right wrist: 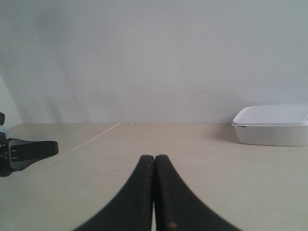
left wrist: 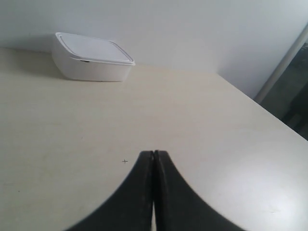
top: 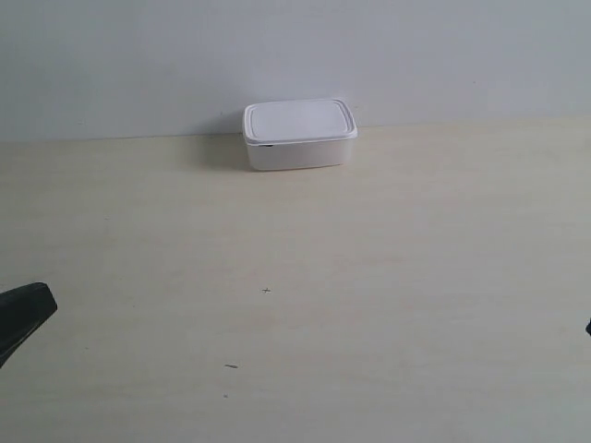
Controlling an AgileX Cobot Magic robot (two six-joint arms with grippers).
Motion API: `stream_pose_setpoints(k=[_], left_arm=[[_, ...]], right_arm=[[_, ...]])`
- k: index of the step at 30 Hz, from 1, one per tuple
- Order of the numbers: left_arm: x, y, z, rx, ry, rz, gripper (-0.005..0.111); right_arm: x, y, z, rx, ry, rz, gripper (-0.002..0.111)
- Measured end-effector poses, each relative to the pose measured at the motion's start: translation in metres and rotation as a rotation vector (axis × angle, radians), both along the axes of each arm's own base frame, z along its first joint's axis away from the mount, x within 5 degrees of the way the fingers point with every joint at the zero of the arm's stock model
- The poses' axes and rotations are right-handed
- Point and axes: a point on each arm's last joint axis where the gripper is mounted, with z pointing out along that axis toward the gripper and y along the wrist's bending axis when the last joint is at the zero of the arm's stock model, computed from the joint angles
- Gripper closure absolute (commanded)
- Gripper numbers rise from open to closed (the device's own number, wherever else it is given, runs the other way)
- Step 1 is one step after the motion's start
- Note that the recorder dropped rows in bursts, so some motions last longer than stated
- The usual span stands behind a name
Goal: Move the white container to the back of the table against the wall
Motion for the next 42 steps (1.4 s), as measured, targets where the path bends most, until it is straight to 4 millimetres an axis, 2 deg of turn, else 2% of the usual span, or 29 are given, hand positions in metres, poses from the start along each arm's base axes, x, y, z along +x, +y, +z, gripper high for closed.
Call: stream_pose_setpoints(k=[18, 24, 32, 42], left_arm=[[-0.004, -0.001, 0.004, -0.003, -0.038, -0.022, 0.107], [-0.015, 0.0, 0.019, -0.037, -0.165, -0.035, 0.107], [-0.04, 0.007, 0.042, -0.098, -0.409, -0.037, 0.107], [-0.071, 0.015, 0.058, -0.158, -0.671, -0.037, 0.107]], right_arm=[[-0.002, 0.002, 0.0, -0.003, 0.002, 0.024, 0.108], [-0.002, 0.002, 0.0, -0.001, 0.005, 0.025, 0.108], [-0.001, 0.002, 0.0, 0.001, 0.007, 0.025, 0.108], [0.005, -0.007, 0.0, 0.001, 0.007, -0.168, 0.108]])
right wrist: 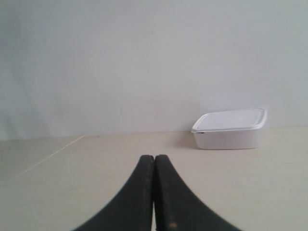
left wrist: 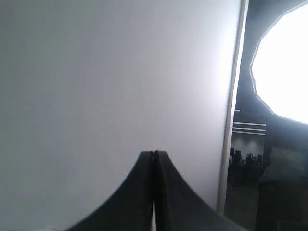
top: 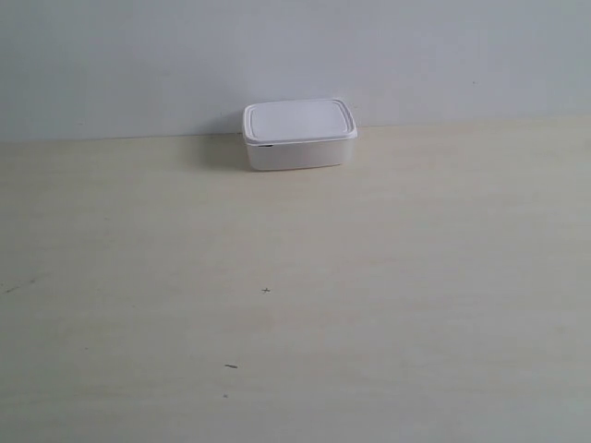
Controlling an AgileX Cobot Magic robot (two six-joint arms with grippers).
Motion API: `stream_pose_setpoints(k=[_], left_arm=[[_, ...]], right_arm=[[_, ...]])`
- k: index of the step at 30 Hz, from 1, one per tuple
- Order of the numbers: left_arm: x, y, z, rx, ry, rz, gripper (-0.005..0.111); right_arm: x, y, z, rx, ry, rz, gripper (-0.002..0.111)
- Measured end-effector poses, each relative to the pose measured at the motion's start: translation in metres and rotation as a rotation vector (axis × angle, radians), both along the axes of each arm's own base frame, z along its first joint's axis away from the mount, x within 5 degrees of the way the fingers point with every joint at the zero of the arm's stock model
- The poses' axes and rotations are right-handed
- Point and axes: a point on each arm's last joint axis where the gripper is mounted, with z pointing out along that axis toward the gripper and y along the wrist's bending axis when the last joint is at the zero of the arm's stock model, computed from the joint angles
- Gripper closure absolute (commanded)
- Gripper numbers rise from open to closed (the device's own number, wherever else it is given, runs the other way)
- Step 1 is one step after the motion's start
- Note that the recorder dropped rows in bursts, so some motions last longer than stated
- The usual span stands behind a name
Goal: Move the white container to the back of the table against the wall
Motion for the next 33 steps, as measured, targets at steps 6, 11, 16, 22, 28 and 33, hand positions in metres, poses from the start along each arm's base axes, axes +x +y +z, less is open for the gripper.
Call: stream_pose_setpoints(k=[6, 11, 16, 22, 28, 33], left_arm=[[-0.005, 0.003, 0.002, -0.006, -0.048, 0.042, 0.107], [-0.001, 0.006, 0.001, 0.017, -0.052, 0.171, 0.107], [0.004, 0.013, 0.001, 0.026, -0.051, 0.336, 0.107], [0.007, 0.02, 0.001, 0.03, -0.049, 0.502, 0.107], [0.008, 0.021, 0.001, 0.031, -0.049, 0.53, 0.107], [0.008, 0.021, 0.001, 0.031, -0.049, 0.53, 0.107]], right_arm=[[0.004, -0.008, 0.0, 0.0, 0.0, -0.164, 0.108], [0.006, -0.016, 0.0, 0.0, 0.0, -0.303, 0.108], [0.008, -0.023, 0.0, 0.0, 0.0, -0.43, 0.108], [0.008, -0.028, 0.0, 0.0, 0.0, -0.524, 0.108], [0.008, -0.029, 0.0, 0.0, 0.0, -0.538, 0.108], [0.008, -0.029, 0.0, 0.0, 0.0, -0.538, 0.108]])
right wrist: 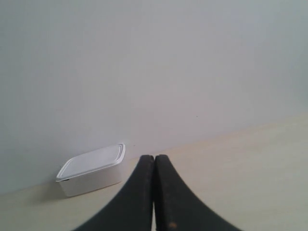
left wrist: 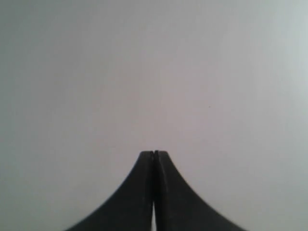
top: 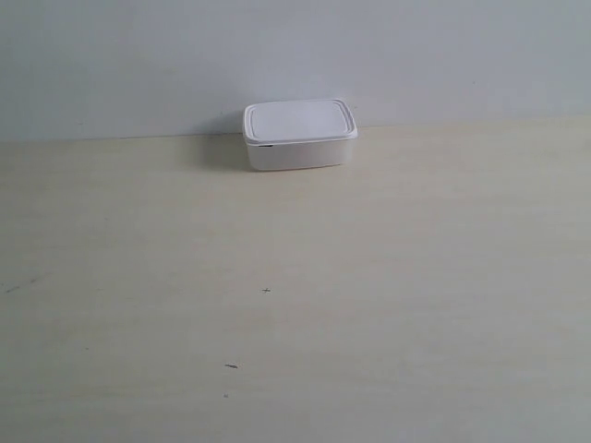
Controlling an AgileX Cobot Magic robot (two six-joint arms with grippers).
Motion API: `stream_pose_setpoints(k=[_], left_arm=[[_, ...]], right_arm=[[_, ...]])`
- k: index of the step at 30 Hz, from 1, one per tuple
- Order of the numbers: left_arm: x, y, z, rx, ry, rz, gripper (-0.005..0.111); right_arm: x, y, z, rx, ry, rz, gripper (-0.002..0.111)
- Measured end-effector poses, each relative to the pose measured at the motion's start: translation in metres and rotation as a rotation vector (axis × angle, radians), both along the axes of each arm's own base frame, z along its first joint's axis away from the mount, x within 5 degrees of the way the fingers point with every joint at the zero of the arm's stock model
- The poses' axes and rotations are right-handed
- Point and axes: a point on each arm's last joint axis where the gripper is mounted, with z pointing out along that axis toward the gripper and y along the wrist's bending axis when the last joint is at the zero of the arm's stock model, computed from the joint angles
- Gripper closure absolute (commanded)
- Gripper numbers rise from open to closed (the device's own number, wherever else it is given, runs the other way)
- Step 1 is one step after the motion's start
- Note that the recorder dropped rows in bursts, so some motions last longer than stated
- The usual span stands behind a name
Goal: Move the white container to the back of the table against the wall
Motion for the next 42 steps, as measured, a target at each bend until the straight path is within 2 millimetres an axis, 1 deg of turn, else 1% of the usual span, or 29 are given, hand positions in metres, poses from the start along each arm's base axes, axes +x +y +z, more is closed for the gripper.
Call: stream_pose_setpoints(k=[13, 15, 18, 21, 24, 26, 28, 30, 33, 40, 42], left_arm=[[0.0, 0.0, 0.0, 0.0, 0.0, 0.0, 0.107], [0.001, 0.001, -0.002, 0.012, 0.022, 0.014, 0.107], [0.005, 0.002, -0.01, 0.094, 0.112, 0.072, 0.107], [0.008, 0.002, -0.017, 0.243, 0.189, 0.131, 0.107], [0.009, 0.0, -0.022, 0.373, 0.229, 0.165, 0.107], [0.01, 0.0, -0.023, 0.411, 0.238, 0.173, 0.107], [0.01, 0.001, -0.023, 0.412, 0.247, 0.182, 0.107], [0.01, 0.003, -0.024, 0.382, 0.259, 0.197, 0.107], [0.01, 0.01, -0.025, 0.277, 0.292, 0.23, 0.107], [0.01, 0.026, -0.033, -0.15, 0.384, 0.251, 0.107], [0.01, 0.028, -0.037, -0.229, 0.415, 0.255, 0.107]], right_arm=[[0.0, 0.0, 0.0, 0.0, 0.0, 0.0, 0.108], [0.0, 0.0, 0.0, 0.0, 0.0, 0.0, 0.108], [0.0, 0.0, 0.0, 0.0, 0.0, 0.0, 0.108], [0.0, 0.0, 0.0, 0.0, 0.0, 0.0, 0.108], [0.0, 0.0, 0.0, 0.0, 0.0, 0.0, 0.108], [0.0, 0.0, 0.0, 0.0, 0.0, 0.0, 0.108], [0.0, 0.0, 0.0, 0.015, 0.002, 0.001, 0.108], [0.0, 0.0, 0.0, 0.067, 0.008, 0.006, 0.108], [0.0, 0.0, -0.001, 0.16, 0.02, 0.014, 0.108], [0.0, -0.002, -0.003, 0.4, 0.052, 0.006, 0.108], [0.0, -0.003, -0.005, 0.49, 0.065, 0.007, 0.108]])
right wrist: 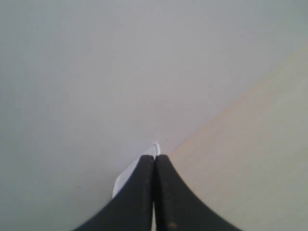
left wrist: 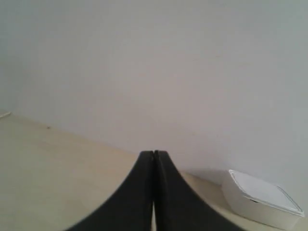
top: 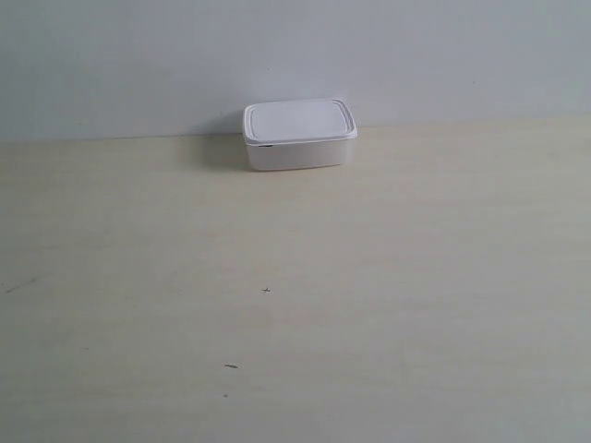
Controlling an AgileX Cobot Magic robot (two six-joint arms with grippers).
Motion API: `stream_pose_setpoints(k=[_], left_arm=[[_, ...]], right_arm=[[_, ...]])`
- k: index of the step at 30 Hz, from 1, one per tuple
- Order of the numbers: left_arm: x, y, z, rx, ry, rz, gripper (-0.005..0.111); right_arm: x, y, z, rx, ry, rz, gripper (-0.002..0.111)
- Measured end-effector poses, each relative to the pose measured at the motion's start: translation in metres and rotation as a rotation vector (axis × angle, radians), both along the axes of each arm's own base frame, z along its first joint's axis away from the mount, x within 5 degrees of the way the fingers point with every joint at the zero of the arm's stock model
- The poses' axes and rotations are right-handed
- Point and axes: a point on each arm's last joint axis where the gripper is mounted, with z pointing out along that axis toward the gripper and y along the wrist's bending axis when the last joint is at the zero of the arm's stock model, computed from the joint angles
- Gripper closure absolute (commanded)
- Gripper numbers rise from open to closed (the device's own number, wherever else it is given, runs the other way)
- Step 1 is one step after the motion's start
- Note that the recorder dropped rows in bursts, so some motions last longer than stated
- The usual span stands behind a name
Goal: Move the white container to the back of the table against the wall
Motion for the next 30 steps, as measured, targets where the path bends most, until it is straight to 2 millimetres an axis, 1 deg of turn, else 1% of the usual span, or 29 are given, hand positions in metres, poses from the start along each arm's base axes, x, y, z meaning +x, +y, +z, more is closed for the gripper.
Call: stream_pose_setpoints(k=[4, 7, 10, 14, 16, 17, 19, 30], left_arm=[[0.0, 0.003, -0.01, -0.094, 0.088, 0.03, 0.107], [-0.001, 0.004, -0.02, -0.087, 0.204, 0.047, 0.107], [-0.003, 0.005, -0.027, -0.018, 0.309, 0.053, 0.107], [-0.003, 0.005, -0.032, 0.079, 0.379, 0.048, 0.107], [-0.004, 0.005, -0.034, 0.167, 0.434, 0.038, 0.107], [-0.004, 0.005, -0.035, 0.244, 0.46, 0.031, 0.107], [-0.004, 0.005, -0.035, 0.323, 0.482, 0.023, 0.107], [-0.004, 0.004, -0.035, 0.34, 0.485, 0.013, 0.107]], right_arm=[[0.0, 0.0, -0.002, 0.189, 0.026, 0.012, 0.108], [0.0, 0.0, -0.004, 0.316, 0.051, 0.006, 0.108], [0.0, -0.002, -0.007, 0.372, 0.079, -0.022, 0.108], [0.0, -0.005, -0.011, 0.421, 0.111, -0.056, 0.108], [0.0, -0.004, -0.012, 0.485, 0.127, -0.056, 0.108], [0.0, -0.004, -0.013, 0.543, 0.14, -0.053, 0.108], [0.0, -0.003, -0.014, 0.611, 0.153, -0.046, 0.108], [0.0, -0.002, -0.015, 0.642, 0.161, -0.046, 0.108]])
